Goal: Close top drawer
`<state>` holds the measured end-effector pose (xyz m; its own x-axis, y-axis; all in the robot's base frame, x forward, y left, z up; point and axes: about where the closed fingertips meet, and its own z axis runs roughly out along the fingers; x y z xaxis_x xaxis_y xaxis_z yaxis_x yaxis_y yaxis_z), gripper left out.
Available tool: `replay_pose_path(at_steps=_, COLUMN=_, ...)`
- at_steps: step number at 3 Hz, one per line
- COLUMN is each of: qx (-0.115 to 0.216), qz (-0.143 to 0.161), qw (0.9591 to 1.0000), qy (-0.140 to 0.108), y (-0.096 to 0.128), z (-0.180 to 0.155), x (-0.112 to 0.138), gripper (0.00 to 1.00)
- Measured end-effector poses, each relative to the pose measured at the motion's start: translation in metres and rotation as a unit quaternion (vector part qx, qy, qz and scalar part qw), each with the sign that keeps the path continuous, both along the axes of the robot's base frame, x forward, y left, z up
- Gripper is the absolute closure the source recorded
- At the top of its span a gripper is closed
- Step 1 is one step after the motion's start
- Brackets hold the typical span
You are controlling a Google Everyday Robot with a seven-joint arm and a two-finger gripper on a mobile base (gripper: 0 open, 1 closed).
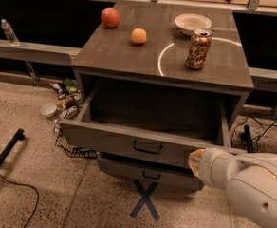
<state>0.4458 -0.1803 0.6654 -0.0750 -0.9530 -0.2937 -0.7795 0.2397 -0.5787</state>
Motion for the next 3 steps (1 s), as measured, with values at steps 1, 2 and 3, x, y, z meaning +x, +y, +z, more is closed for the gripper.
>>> replay_pose_path(at_steps=1, qx=0.006, qz=0.004, qw=0.9964, qy=-0.084, y=-0.018, z=0.030, x=0.013, gripper=1.00)
replay_pose_path(at_steps=2, qx=0.021, qz=0.021, qw=0.9886, qy=-0.148, y=-0.021, z=0.053, x=0.032, gripper=1.00)
replay_pose_path(at_steps=3, qx=0.030, qz=0.041, qw=0.9823, qy=-0.180, y=-0.013, z=0.054, x=0.050, gripper=1.00)
